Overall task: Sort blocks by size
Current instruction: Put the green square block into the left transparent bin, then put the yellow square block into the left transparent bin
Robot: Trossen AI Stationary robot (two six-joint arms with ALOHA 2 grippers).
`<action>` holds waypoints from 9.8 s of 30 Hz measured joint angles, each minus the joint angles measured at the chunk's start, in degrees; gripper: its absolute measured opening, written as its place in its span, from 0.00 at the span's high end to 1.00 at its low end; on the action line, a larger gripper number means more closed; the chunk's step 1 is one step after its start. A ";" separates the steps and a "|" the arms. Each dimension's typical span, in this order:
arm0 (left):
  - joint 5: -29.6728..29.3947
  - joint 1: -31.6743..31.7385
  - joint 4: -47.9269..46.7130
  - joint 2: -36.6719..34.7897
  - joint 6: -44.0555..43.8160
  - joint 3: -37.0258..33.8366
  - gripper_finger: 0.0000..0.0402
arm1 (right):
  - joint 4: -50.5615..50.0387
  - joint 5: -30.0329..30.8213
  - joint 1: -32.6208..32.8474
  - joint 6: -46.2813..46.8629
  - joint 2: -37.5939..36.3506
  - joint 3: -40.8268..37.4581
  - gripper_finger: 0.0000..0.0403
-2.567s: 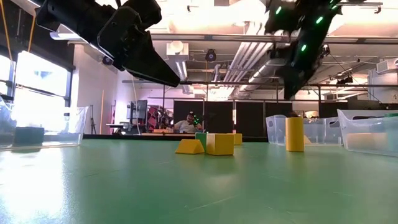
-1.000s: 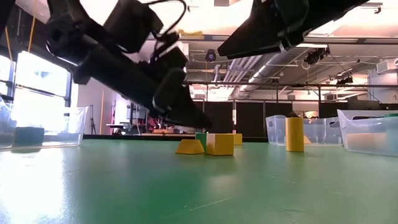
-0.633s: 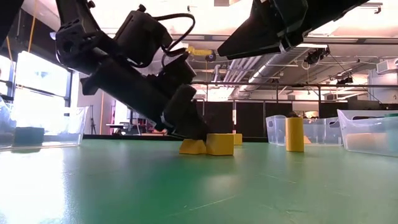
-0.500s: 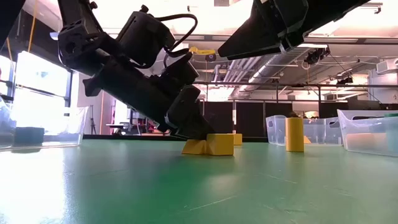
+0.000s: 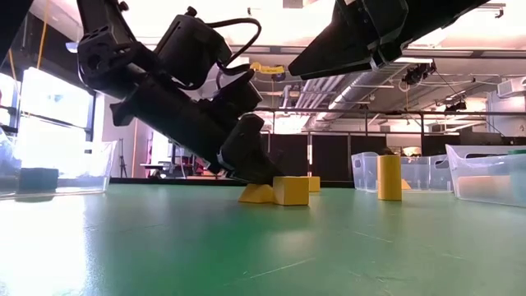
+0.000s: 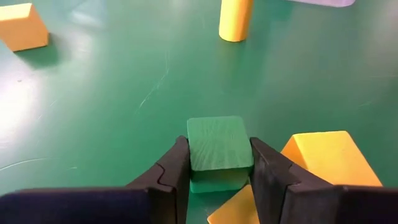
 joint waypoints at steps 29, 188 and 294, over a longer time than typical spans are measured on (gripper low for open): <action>-31.19 -10.61 -2.66 -12.61 16.75 -0.12 0.74 | -0.04 0.00 0.00 0.42 0.02 0.00 0.55; -14.62 -1.71 -90.21 -41.23 -49.92 -6.70 0.51 | -0.85 -0.22 -2.27 1.38 0.02 0.02 0.55; -20.10 -13.82 -16.93 -24.87 -5.90 -9.24 0.51 | -11.99 -31.33 -48.55 2.96 9.81 0.09 0.46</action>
